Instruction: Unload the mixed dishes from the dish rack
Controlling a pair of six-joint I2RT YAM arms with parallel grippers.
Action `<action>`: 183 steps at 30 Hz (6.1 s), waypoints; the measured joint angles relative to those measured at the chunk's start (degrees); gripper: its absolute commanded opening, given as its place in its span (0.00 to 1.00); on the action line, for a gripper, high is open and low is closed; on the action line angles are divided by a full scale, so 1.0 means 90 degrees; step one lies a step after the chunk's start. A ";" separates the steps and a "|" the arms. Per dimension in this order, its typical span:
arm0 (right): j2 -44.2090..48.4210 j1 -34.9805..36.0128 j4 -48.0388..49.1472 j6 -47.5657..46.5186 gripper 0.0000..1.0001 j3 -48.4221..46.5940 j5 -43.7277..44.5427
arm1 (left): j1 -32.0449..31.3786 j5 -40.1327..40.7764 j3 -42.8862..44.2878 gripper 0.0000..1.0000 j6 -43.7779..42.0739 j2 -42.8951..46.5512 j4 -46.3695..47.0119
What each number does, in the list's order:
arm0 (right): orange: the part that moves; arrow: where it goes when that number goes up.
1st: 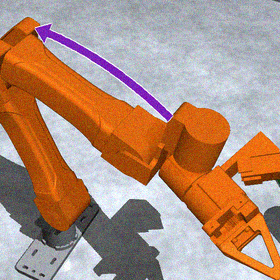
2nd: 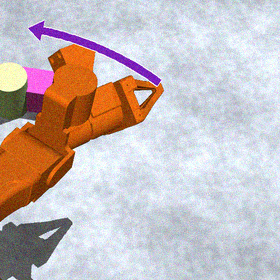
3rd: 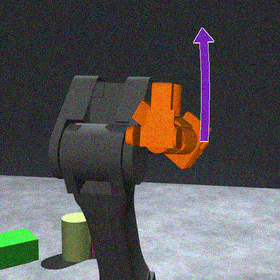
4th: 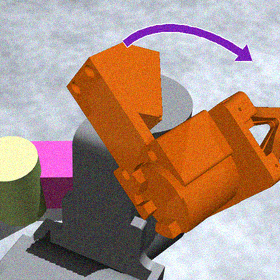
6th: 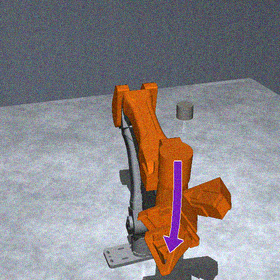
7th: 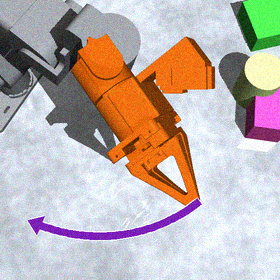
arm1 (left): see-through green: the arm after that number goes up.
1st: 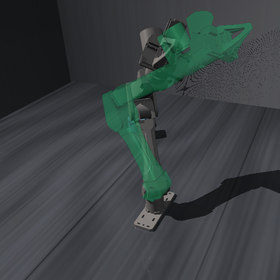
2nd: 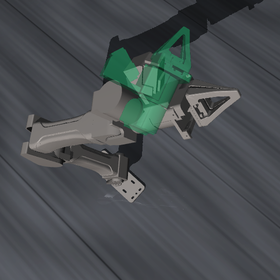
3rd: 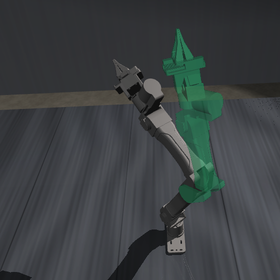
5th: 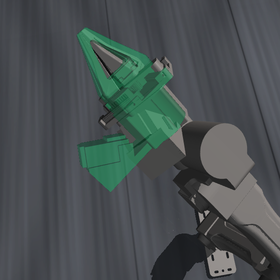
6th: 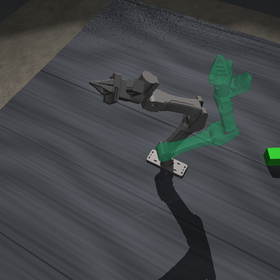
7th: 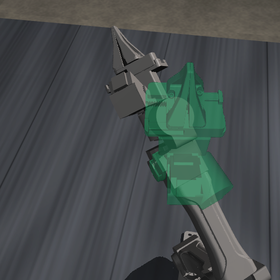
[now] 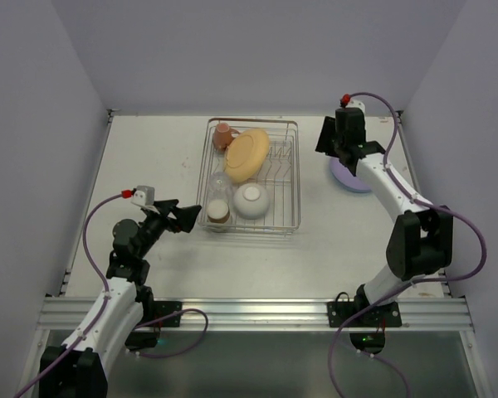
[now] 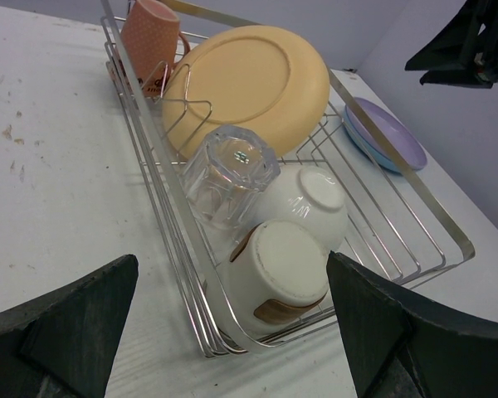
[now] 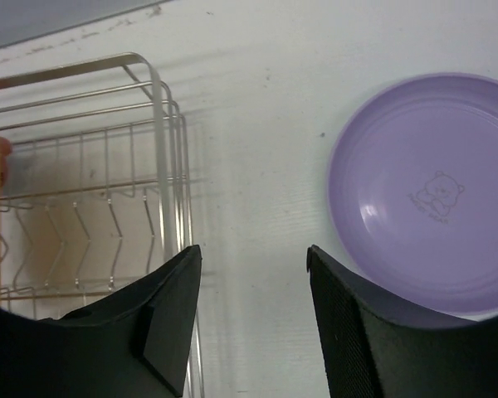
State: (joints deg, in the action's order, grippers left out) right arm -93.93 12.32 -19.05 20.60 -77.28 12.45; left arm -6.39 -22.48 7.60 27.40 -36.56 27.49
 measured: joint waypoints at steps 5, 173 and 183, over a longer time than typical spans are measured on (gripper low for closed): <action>0.0396 0.0007 0.0573 0.0046 0.65 0.0308 -0.0687 | 0.0000 -0.0032 0.0000 1.00 0.0000 -0.0010 0.0002; -0.2548 0.0437 1.0426 0.7113 0.00 0.2079 -0.6057 | 0.0000 -0.0532 -0.0085 1.00 0.0219 -0.0095 0.0364; -0.2212 0.0289 1.0414 0.7334 0.00 0.2013 -0.6229 | 0.0000 -0.0522 -0.0085 1.00 0.0216 0.0051 0.0352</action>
State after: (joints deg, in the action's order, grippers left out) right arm -113.84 14.92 74.67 86.61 -59.16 -43.62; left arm -6.39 -27.18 6.83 29.34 -36.10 30.65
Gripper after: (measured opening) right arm 0.048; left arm 0.999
